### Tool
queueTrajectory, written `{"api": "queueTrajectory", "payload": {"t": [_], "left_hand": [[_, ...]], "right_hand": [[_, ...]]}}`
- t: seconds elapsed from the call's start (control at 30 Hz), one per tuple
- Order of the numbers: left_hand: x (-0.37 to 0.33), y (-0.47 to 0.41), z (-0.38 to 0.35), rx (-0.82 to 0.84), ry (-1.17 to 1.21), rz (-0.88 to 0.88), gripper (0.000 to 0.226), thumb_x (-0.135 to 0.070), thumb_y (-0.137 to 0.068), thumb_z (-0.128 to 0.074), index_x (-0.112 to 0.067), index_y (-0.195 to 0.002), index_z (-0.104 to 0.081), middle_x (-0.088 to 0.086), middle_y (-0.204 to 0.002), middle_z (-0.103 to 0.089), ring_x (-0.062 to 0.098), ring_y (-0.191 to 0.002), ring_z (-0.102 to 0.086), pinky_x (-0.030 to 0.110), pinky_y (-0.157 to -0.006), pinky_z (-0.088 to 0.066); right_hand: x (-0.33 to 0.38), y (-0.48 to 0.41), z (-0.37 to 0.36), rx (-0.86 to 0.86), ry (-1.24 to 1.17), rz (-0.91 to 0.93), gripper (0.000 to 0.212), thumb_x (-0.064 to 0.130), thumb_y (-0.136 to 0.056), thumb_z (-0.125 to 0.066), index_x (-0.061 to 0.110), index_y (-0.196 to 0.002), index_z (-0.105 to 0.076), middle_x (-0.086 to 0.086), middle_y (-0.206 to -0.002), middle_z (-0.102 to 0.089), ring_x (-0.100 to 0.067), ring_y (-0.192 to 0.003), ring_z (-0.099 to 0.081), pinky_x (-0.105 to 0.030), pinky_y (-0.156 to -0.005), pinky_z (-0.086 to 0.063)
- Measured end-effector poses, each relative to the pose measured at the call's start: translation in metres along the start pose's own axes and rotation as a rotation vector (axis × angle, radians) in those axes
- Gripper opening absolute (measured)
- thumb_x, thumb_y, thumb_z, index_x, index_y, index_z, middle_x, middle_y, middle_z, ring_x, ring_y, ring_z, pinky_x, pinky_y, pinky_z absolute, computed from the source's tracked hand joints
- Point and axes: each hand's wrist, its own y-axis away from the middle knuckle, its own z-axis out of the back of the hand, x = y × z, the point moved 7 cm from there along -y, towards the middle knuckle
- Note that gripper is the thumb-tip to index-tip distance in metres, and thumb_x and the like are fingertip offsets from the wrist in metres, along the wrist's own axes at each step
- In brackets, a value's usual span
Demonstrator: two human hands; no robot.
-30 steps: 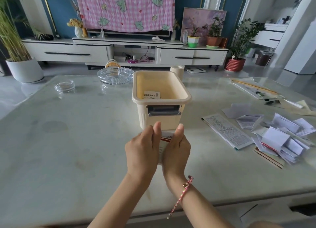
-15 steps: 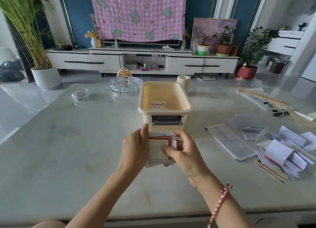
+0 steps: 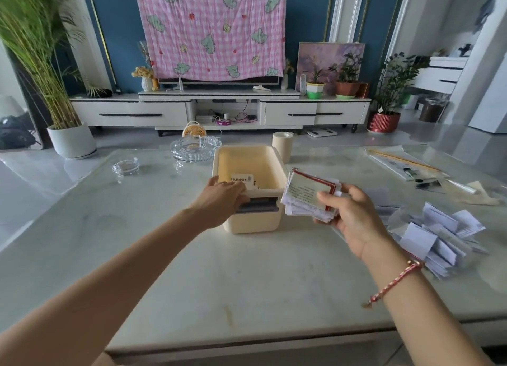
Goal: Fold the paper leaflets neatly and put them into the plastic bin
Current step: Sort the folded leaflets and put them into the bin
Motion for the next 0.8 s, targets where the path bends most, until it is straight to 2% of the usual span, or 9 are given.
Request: {"api": "queueTrajectory", "payload": {"t": [0.1, 0.2, 0.27, 0.33, 0.4, 0.5, 0.67, 0.73, 0.8], "left_hand": [[-0.009, 0.029, 0.003, 0.016, 0.031, -0.038, 0.021, -0.035, -0.099, -0.04, -0.02, -0.084, -0.043, 0.003, -0.093, -0.064, 0.023, -0.079, -0.042, 0.035, -0.108, -0.024], [-0.023, 0.066, 0.01, 0.018, 0.028, -0.134, 0.038, -0.054, -0.09, -0.022, -0.024, -0.081, -0.043, -0.009, -0.079, -0.058, 0.02, -0.08, -0.054, 0.028, -0.114, -0.019], [-0.034, 0.092, 0.016, -0.031, 0.03, -0.195, 0.043, -0.055, -0.085, -0.021, -0.024, -0.075, -0.048, -0.013, -0.07, -0.056, 0.01, -0.075, -0.057, 0.022, -0.108, -0.029], [-0.046, 0.116, 0.023, -0.099, 0.023, -0.274, 0.04, -0.052, -0.089, -0.031, -0.024, -0.07, -0.053, -0.015, -0.062, -0.057, 0.006, -0.064, -0.057, 0.017, -0.087, -0.043], [-0.048, 0.13, 0.028, -0.053, 0.11, -0.287, 0.044, -0.057, -0.094, -0.029, -0.027, -0.075, -0.056, -0.018, -0.065, -0.057, 0.003, -0.066, -0.055, 0.014, -0.07, -0.041], [-0.031, 0.131, 0.044, -0.114, 0.312, -0.209, 0.042, -0.063, -0.09, -0.029, -0.032, -0.085, -0.057, -0.021, -0.076, -0.058, -0.002, -0.072, -0.053, 0.014, -0.066, -0.041], [0.005, 0.12, 0.063, -0.305, 0.371, -0.037, 0.028, -0.047, -0.088, -0.043, -0.031, -0.088, -0.065, -0.026, -0.082, -0.06, -0.01, -0.08, -0.055, 0.008, -0.067, -0.042], [0.008, 0.112, 0.063, -0.29, 0.372, -0.022, 0.031, -0.046, -0.088, -0.042, -0.027, -0.091, -0.066, -0.025, -0.084, -0.059, -0.01, -0.084, -0.052, 0.007, -0.07, -0.04], [0.001, 0.106, 0.059, -0.246, 0.347, -0.049, 0.05, -0.057, -0.083, -0.028, -0.026, -0.095, -0.065, -0.021, -0.089, -0.06, -0.003, -0.089, -0.053, 0.013, -0.078, -0.041]], "right_hand": [[0.024, 0.001, -0.005, 0.066, 0.06, 0.017, 0.027, 0.0, -0.085, -0.061, 0.004, -0.111, -0.051, -0.015, -0.097, -0.066, -0.022, -0.072, -0.065, -0.031, -0.052, -0.054], [0.041, 0.002, -0.022, 0.163, 0.136, 0.001, 0.028, 0.002, -0.086, -0.06, 0.002, -0.113, -0.052, -0.012, -0.093, -0.066, -0.021, -0.073, -0.065, -0.03, -0.054, -0.056], [0.044, 0.003, -0.044, 0.23, 0.215, -0.016, 0.026, 0.002, -0.086, -0.061, 0.004, -0.11, -0.052, -0.009, -0.088, -0.065, -0.019, -0.069, -0.064, -0.03, -0.054, -0.056], [0.038, 0.005, -0.068, 0.3, 0.353, -0.032, 0.019, 0.0, -0.084, -0.062, 0.007, -0.099, -0.053, -0.008, -0.083, -0.061, -0.018, -0.064, -0.06, -0.03, -0.055, -0.055], [0.018, 0.01, -0.095, 0.393, 0.542, -0.092, 0.014, -0.003, -0.084, -0.059, 0.008, -0.09, -0.053, -0.009, -0.079, -0.058, -0.017, -0.058, -0.056, -0.026, -0.048, -0.052], [-0.021, 0.007, -0.123, 0.467, 0.822, -0.184, 0.017, -0.006, -0.083, -0.052, 0.008, -0.073, -0.049, -0.009, -0.069, -0.049, -0.019, -0.056, -0.05, -0.027, -0.045, -0.048], [-0.061, -0.003, -0.133, 0.487, 1.028, -0.339, 0.005, -0.003, -0.085, -0.054, 0.0, -0.082, -0.052, -0.02, -0.102, -0.064, -0.029, -0.089, -0.064, -0.041, -0.088, -0.053], [-0.07, -0.005, -0.131, 0.472, 1.072, -0.394, 0.002, -0.001, -0.086, -0.054, -0.001, -0.088, -0.054, -0.021, -0.104, -0.065, -0.033, -0.098, -0.065, -0.041, -0.085, -0.054], [-0.078, -0.007, -0.129, 0.512, 1.247, -0.372, 0.012, 0.0, -0.088, -0.051, 0.003, -0.077, -0.051, -0.013, -0.083, -0.06, -0.027, -0.086, -0.062, -0.029, -0.067, -0.053]]}}
